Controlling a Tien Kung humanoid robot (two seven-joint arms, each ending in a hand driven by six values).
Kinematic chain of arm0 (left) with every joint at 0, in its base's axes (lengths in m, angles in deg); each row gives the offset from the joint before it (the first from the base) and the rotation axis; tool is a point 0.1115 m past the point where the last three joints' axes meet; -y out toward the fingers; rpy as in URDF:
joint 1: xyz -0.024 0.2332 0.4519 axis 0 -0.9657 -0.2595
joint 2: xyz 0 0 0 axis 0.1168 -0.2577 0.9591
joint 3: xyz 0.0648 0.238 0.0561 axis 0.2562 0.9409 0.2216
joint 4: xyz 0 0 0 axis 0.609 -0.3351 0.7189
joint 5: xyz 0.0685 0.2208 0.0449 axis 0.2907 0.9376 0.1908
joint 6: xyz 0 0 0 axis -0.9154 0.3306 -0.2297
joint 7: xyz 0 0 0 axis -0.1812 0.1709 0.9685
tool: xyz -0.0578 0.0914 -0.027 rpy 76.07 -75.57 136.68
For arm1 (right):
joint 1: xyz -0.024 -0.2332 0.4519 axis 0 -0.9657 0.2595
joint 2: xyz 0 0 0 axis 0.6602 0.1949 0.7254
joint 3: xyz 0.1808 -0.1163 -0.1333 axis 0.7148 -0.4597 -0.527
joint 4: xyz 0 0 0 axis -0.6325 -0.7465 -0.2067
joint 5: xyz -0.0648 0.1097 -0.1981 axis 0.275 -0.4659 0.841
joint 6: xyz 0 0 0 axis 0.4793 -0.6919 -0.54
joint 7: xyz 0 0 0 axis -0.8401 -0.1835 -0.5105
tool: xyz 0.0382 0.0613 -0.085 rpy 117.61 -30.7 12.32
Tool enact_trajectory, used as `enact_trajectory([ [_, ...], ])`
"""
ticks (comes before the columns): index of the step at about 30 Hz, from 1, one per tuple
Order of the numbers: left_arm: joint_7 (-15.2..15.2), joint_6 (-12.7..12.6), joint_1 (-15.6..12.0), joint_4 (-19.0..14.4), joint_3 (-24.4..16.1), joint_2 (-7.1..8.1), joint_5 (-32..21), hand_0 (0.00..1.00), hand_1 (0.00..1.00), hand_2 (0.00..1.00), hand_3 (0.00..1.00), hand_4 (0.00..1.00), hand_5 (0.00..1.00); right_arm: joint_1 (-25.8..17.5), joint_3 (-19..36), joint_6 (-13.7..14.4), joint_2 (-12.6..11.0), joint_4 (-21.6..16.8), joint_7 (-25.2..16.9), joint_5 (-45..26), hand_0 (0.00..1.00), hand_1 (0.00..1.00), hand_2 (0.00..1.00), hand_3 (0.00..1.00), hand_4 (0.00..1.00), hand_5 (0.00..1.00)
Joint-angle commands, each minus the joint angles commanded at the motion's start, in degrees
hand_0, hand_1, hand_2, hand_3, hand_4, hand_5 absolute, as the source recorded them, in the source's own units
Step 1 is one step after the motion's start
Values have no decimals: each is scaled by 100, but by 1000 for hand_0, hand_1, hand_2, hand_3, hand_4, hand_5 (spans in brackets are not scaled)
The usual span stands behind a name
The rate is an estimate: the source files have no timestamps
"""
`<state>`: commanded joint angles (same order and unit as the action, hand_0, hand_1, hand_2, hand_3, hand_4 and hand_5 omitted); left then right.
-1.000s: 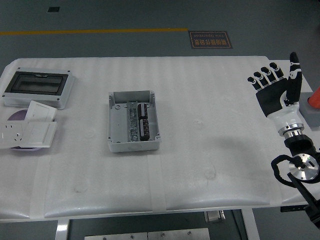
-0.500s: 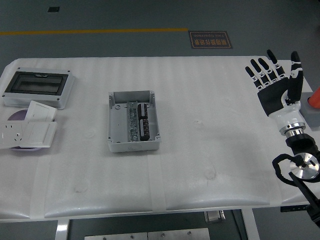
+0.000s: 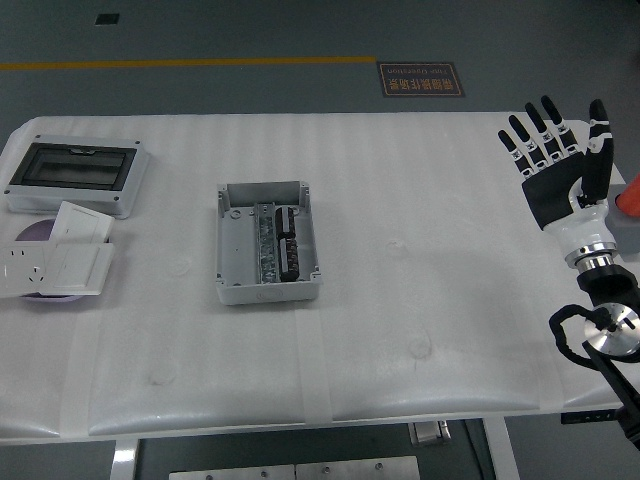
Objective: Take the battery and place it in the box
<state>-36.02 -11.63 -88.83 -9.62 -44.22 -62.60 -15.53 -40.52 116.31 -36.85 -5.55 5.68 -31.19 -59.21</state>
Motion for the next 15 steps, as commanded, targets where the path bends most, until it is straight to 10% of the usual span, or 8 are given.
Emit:
enact_trajectory([
  [15, -4, -7, -37, -17, -102, -13, 102, 697, 707, 619, 731, 697, 368, -205, 876, 49, -104, -85, -68, 124, 865, 835, 866, 810, 905, 862],
])
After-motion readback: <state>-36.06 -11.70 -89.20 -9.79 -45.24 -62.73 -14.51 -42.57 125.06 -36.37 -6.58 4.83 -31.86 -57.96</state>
